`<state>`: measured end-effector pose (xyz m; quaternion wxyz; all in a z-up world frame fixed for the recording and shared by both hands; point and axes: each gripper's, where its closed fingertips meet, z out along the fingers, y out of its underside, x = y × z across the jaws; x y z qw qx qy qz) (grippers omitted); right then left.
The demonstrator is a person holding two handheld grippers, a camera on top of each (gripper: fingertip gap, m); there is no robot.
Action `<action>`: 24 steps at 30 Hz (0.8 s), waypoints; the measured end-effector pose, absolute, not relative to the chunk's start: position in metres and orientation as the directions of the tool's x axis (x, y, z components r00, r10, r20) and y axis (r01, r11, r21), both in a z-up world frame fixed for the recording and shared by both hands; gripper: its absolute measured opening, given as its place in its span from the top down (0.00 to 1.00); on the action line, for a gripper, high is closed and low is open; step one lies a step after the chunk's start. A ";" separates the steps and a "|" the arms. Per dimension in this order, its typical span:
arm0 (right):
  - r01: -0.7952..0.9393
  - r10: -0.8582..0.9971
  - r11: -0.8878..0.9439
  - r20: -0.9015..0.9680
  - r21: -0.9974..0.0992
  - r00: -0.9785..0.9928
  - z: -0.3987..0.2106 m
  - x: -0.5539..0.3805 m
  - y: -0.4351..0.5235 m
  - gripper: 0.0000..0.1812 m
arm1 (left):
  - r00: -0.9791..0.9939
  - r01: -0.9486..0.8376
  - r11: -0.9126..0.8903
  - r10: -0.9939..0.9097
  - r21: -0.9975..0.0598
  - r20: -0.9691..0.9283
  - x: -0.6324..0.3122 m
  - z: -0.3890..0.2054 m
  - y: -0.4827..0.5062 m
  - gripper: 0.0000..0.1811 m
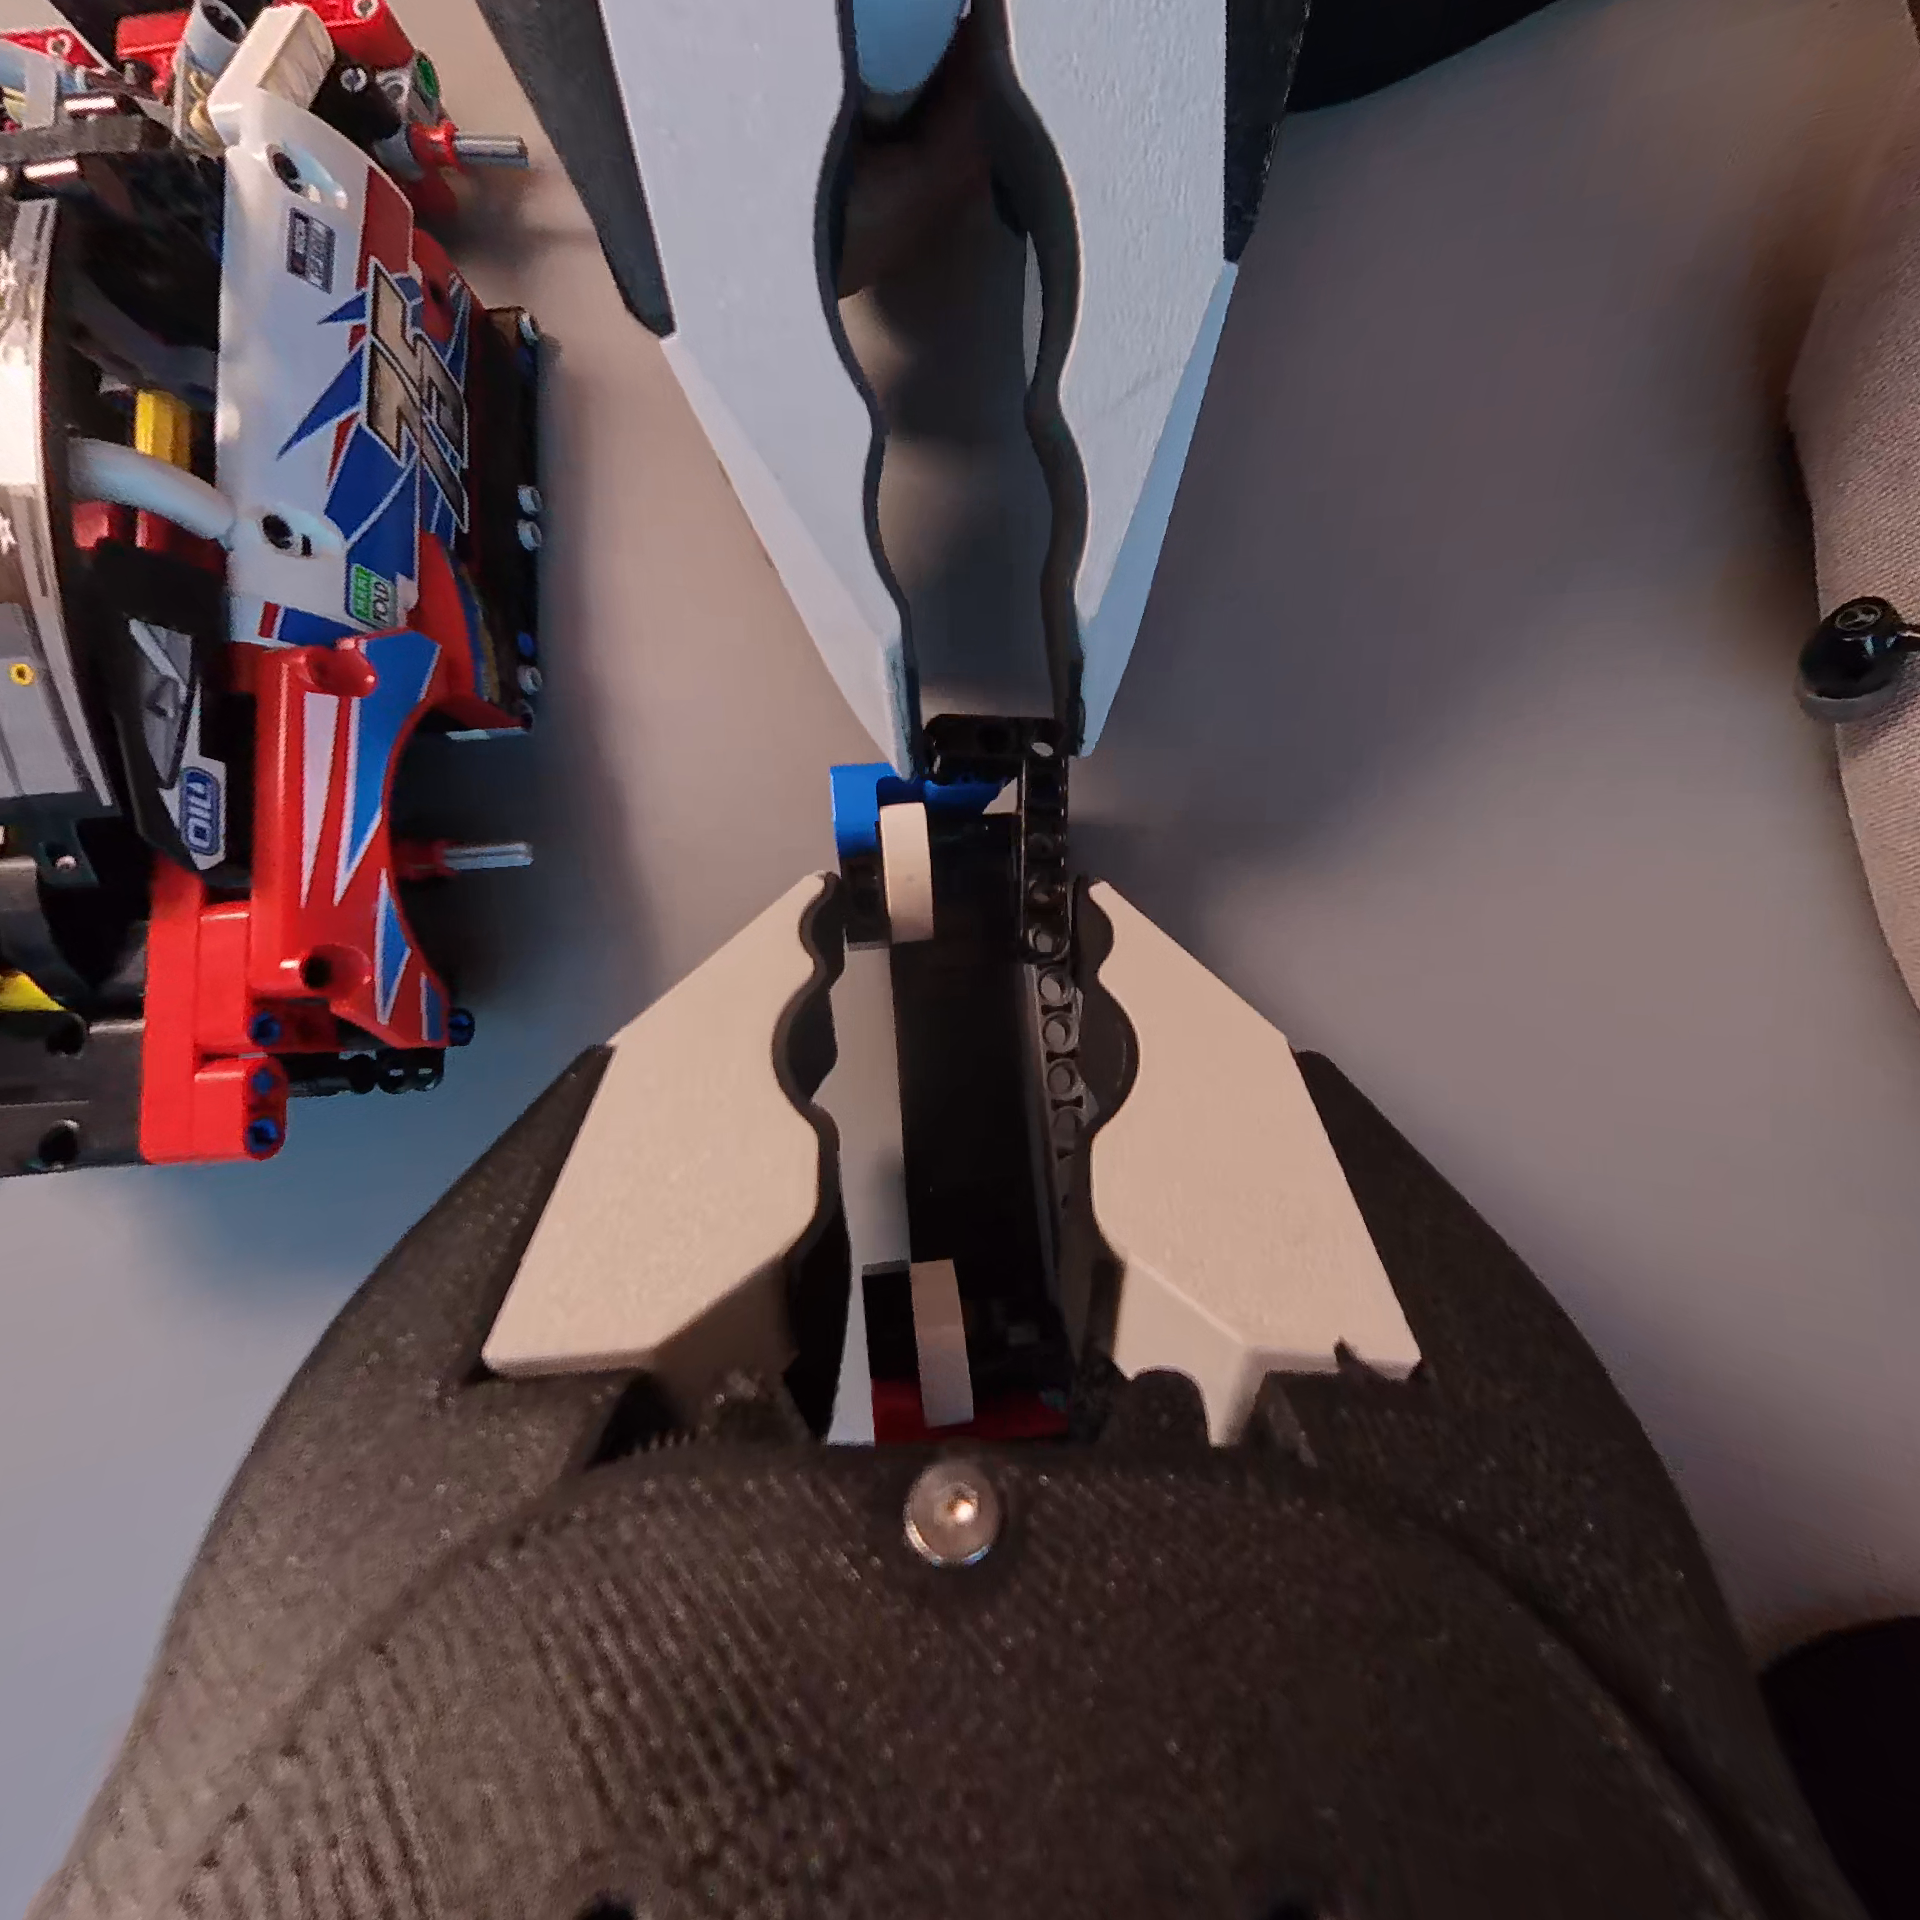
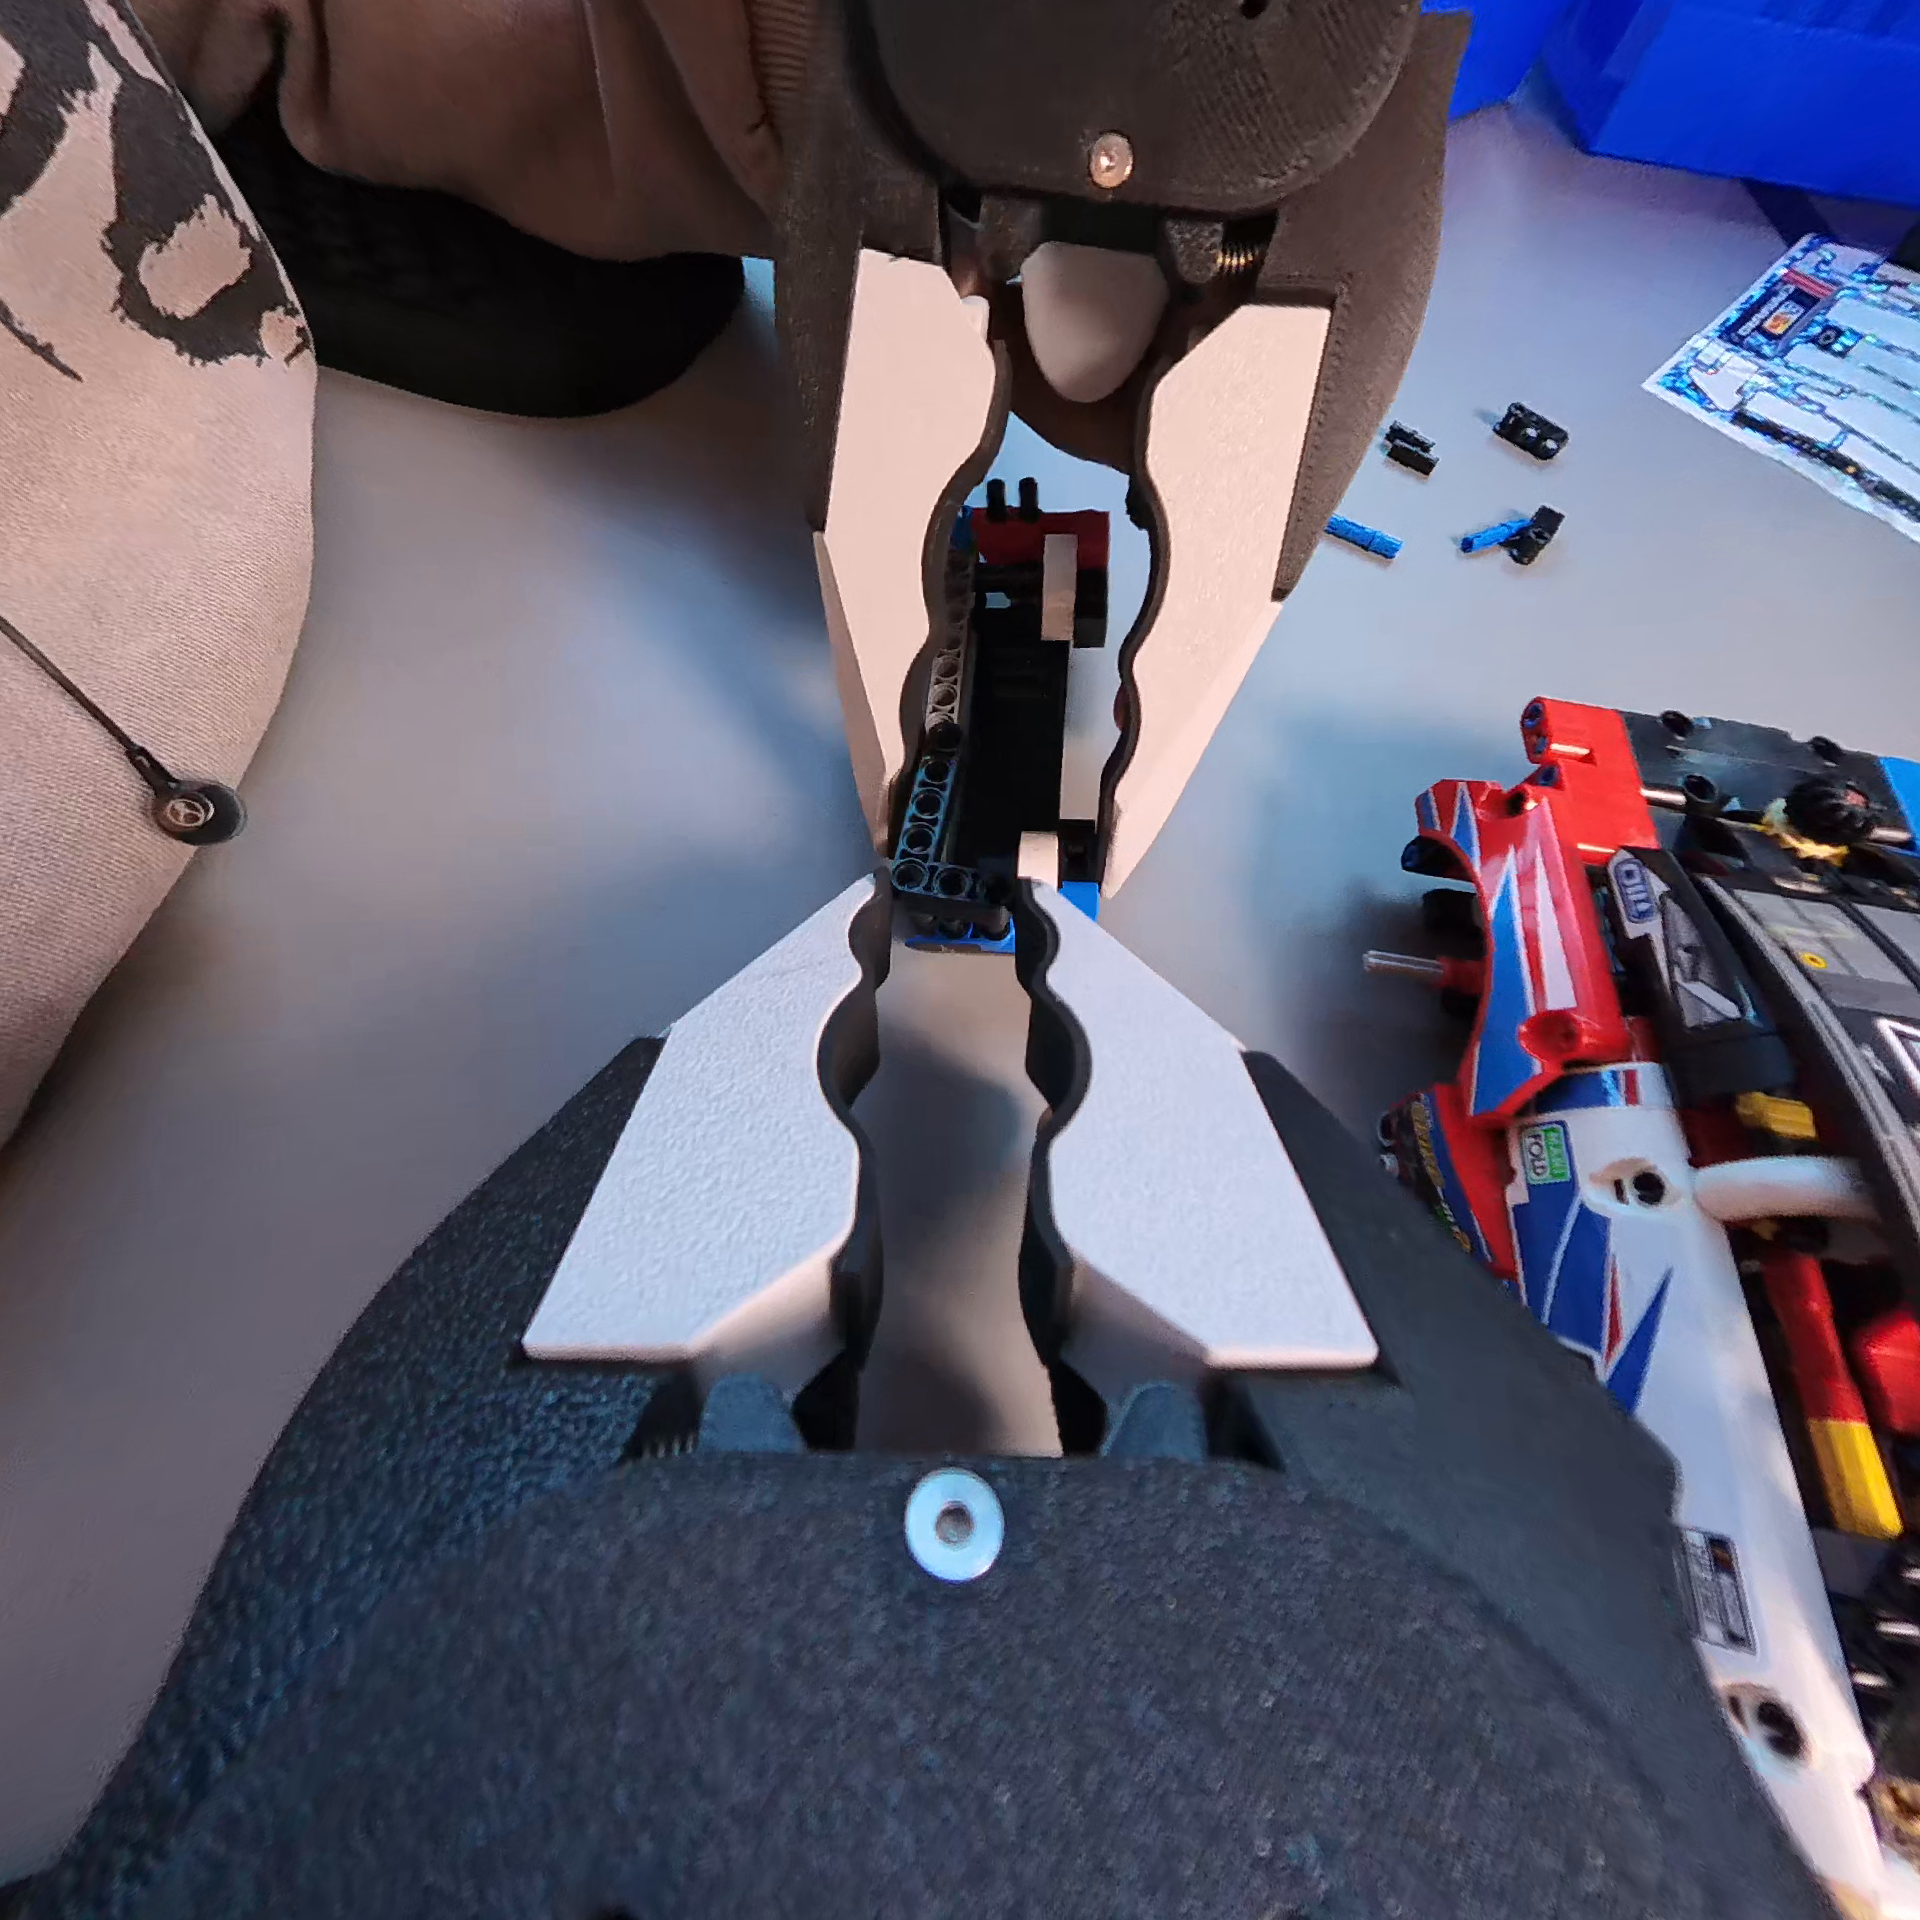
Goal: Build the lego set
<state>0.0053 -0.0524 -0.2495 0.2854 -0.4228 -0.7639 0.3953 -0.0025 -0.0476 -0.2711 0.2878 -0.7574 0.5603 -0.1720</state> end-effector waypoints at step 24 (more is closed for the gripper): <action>0.361 0.827 0.379 0.138 -0.852 -0.545 -0.251 0.010 -0.056 0.89 | 0.264 -0.700 -0.153 -0.963 -0.698 -0.053 -0.001 -0.271 -0.050 0.77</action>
